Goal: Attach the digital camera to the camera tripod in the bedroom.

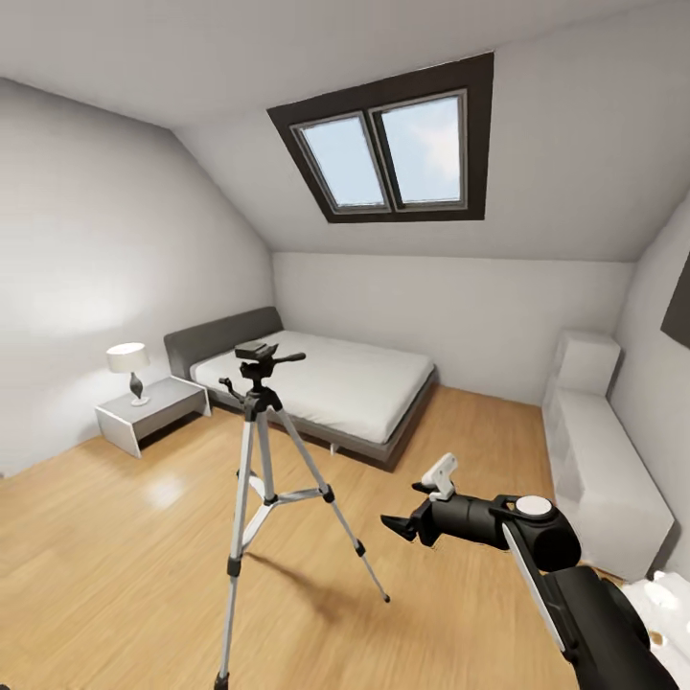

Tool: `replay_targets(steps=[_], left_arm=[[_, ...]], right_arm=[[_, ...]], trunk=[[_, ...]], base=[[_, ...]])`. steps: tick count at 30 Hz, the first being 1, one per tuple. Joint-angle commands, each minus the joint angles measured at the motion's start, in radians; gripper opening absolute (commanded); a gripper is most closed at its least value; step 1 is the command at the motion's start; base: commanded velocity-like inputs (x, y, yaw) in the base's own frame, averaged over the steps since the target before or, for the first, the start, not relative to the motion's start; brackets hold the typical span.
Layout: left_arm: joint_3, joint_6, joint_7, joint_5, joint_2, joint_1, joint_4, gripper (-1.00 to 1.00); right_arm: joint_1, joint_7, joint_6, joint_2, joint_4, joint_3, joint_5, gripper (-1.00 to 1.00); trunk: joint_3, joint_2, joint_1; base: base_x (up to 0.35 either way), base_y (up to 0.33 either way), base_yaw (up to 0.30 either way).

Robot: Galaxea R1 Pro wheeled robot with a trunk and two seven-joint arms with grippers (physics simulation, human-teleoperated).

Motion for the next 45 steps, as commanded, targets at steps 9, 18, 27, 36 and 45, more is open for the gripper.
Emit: replay_targets(steps=[9, 18, 27, 36, 45], left_arm=[[0.028, 0.003, 0.003, 0.008, -0.028, -0.001, 0.004, -1.00], [0.067, 0.004, -0.001, 0.007, -0.041, -0.001, 0.005, -1.00], [0.097, 0.005, -0.001, 0.003, -0.057, -0.001, 0.006, -1.00], [0.101, 0.005, -0.001, 0.002, -0.059, -0.001, 0.006, -1.00], [0.102, 0.005, -0.001, 0.002, -0.059, 0.000, 0.006, -1.00]], right_arm=[[-0.001, 0.010, -0.010, -0.001, -0.001, 0.003, 0.011, 1.00], [-0.001, 0.010, -0.012, -0.001, -0.001, 0.005, 0.011, 1.00], [-0.001, 0.011, -0.012, -0.001, -0.001, 0.006, 0.010, 1.00], [-0.001, 0.011, -0.012, -0.001, -0.001, 0.007, 0.010, 1.00], [-0.001, 0.011, -0.012, -0.001, -0.001, 0.007, 0.010, 1.00]], trunk=[[-0.002, -0.002, 0.001], [-0.002, -0.002, 0.001], [-0.002, -0.002, 0.001], [-0.002, -0.002, 0.001], [-0.002, -0.002, 0.001]], base=[[0.238, -0.225, 0.281], [0.237, -0.248, 0.281], [0.220, -0.267, 0.281], [0.198, -0.280, 0.281], [0.178, -0.290, 0.281]])
